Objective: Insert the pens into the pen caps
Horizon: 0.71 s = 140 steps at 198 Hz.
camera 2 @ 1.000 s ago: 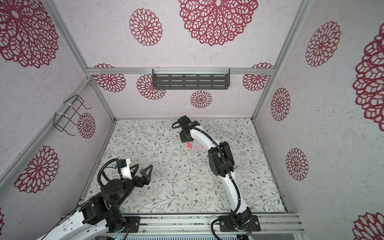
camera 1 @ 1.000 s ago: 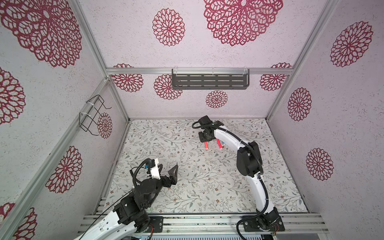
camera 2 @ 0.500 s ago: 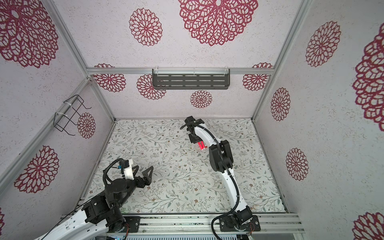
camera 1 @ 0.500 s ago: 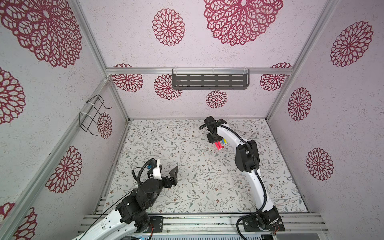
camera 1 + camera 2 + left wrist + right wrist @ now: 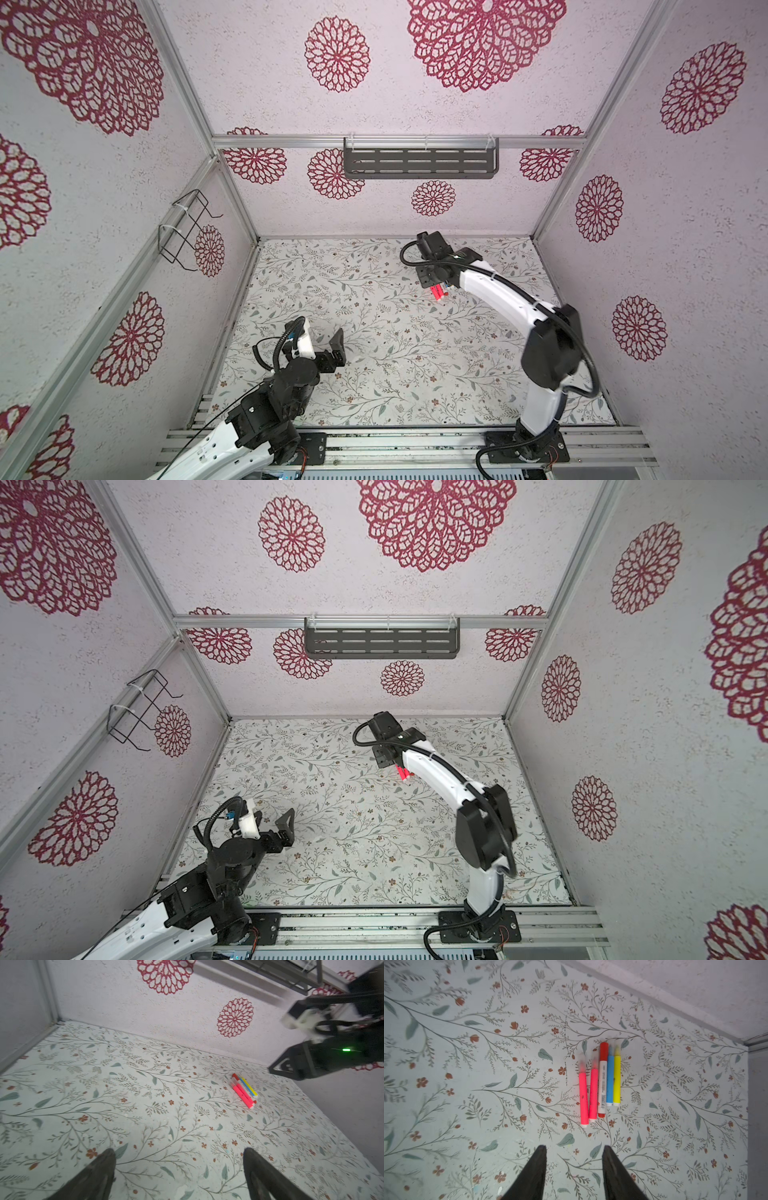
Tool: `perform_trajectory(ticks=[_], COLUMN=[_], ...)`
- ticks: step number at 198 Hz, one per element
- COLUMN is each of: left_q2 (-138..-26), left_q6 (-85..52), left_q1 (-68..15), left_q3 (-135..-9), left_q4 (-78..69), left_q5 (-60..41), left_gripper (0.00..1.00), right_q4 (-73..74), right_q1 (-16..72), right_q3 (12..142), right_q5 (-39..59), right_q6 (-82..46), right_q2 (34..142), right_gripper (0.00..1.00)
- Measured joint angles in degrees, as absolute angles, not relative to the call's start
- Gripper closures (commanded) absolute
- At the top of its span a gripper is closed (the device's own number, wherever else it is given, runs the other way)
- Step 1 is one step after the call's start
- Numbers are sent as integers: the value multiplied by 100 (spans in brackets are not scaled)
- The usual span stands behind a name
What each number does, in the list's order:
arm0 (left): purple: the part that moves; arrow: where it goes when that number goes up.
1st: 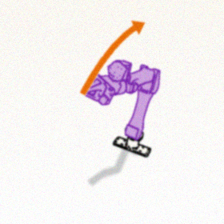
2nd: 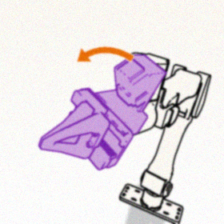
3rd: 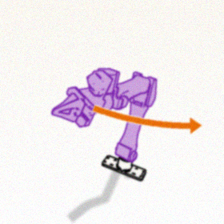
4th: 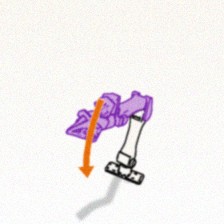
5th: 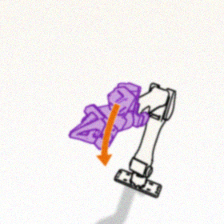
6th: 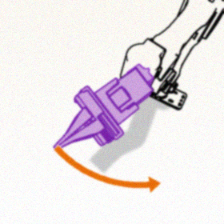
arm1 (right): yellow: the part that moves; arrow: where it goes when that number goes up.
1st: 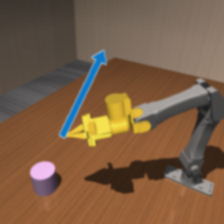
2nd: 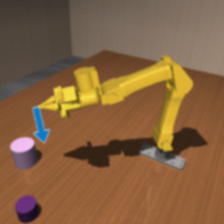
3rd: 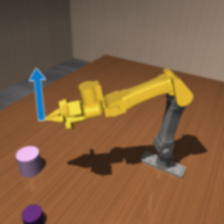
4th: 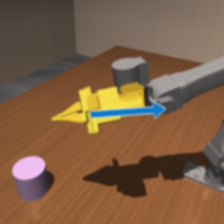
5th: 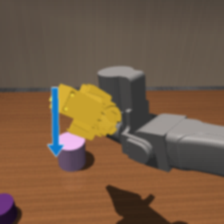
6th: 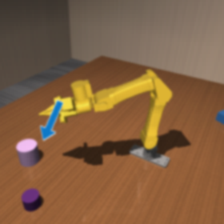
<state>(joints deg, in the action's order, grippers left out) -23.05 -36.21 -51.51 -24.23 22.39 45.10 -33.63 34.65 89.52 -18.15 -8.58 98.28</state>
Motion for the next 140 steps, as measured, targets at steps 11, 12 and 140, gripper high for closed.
perform_trajectory(ticks=[11,12,140], left_q2=[-2215,-2200,-3175], left_q6=[-3597,-3601,-2838], left_q1=[-5151,-5151,-5144], left_q3=[-2453,-2456,-2139], left_q4=[2338,2338,2394], left_q5=[4998,5050,8632], left_gripper=[1,2,2], right_q4=[-2753,-2729,-622], right_q1=[3426,3426,3374], right_q3=[8123,8075,1525], right_q5=[-1817,-1815,-4814], right_q6=[-851,-854,-1413], right_q2=[8995,8945,1050], right_gripper=[46,45,1])
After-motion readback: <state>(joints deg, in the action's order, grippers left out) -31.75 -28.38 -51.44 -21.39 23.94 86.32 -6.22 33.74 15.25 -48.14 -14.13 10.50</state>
